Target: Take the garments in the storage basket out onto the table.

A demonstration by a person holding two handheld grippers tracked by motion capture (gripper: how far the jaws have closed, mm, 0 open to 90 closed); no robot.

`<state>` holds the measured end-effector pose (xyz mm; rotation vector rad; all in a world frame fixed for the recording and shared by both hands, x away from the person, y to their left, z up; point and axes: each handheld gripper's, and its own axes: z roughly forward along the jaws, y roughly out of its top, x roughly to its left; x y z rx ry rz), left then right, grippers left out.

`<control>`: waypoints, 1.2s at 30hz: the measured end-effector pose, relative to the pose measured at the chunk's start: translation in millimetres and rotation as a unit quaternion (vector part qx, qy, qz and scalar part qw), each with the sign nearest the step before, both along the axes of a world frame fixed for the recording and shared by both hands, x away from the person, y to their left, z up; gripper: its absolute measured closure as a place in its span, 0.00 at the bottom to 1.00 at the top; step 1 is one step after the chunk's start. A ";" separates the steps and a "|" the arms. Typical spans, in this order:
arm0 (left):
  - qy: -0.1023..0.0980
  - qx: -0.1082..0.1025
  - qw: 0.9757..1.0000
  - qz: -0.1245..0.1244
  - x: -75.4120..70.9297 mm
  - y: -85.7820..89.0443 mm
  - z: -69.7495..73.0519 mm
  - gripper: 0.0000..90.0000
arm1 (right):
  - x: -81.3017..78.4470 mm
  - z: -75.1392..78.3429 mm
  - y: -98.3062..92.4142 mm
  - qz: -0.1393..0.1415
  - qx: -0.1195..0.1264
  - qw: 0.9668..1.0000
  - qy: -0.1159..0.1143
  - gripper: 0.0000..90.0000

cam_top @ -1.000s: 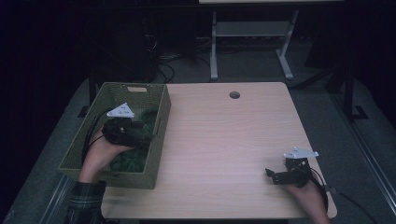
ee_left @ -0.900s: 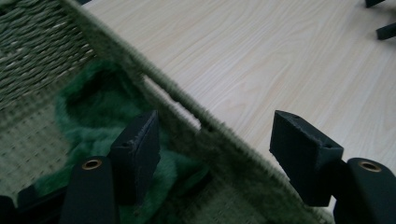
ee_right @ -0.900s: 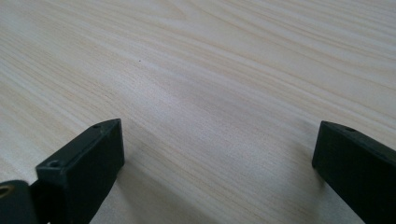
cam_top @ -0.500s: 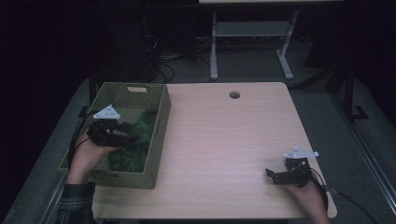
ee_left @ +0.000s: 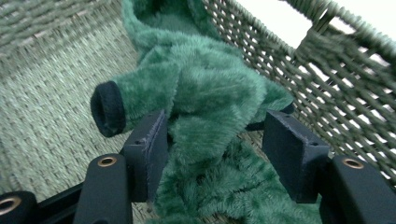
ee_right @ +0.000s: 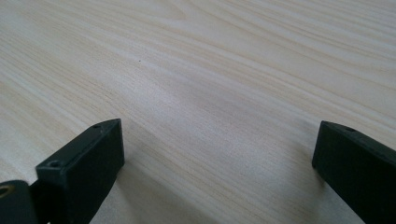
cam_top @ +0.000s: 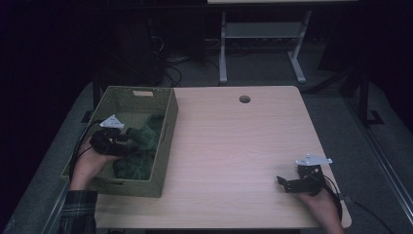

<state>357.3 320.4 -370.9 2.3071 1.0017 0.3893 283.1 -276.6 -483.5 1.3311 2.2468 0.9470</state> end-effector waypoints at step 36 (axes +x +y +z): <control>0.026 0.031 0.999 0.001 8.5 4.6 -13.2 0.91 | 0.0 0.0 0.0 0.000 0.000 1.000 0.000 0.02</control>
